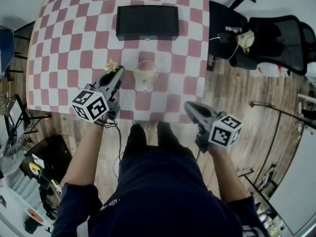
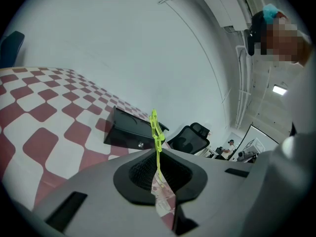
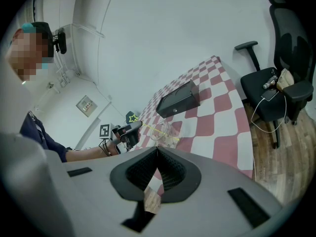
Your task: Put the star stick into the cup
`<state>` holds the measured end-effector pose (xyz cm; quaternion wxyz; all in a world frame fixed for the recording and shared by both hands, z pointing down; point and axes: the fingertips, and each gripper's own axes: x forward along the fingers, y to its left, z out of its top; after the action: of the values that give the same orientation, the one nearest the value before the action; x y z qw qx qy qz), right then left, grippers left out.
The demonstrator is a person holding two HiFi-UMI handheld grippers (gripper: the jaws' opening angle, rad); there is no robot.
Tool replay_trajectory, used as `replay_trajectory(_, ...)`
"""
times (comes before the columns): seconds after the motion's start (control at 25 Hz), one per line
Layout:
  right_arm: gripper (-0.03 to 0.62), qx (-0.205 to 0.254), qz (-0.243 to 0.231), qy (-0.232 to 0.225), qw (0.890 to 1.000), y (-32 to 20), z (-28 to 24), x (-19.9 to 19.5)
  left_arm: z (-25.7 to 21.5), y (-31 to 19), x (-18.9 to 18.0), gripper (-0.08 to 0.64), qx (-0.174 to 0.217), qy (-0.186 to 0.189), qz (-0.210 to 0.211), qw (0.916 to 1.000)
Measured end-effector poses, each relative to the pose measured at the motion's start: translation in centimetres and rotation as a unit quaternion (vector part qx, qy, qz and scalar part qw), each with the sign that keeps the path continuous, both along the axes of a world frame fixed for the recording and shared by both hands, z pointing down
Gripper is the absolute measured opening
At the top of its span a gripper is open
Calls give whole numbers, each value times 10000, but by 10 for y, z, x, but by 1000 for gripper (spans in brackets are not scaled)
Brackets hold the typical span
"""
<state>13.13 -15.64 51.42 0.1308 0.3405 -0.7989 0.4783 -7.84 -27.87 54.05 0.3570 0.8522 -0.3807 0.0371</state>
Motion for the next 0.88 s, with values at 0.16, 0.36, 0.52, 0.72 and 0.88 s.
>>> replay_trajectory(0.16, 15, 12, 4, -8, 10000, 0, -2, -3, 4, 5, 5, 79, -67, -67, 168, 9998)
replay_trajectory(0.36, 15, 14, 74, -6, 10000, 2, -2, -1, 5, 12, 5, 135, -143, -64, 235, 9996)
replay_trajectory(0.52, 15, 94, 96, -22, 9999, 2, -7, -4, 3, 26, 1, 161, -234, -80, 303, 9992)
replay_trajectory(0.72, 15, 278, 83, -78, 9995, -1, -20, -13, -2, 48, -9, 155, -291, -93, 386, 9988)
replay_trajectory(0.88, 15, 442, 75, -97, 9989, -2, -30, -21, -21, 62, -16, 126, -89, -145, 434, 9989)
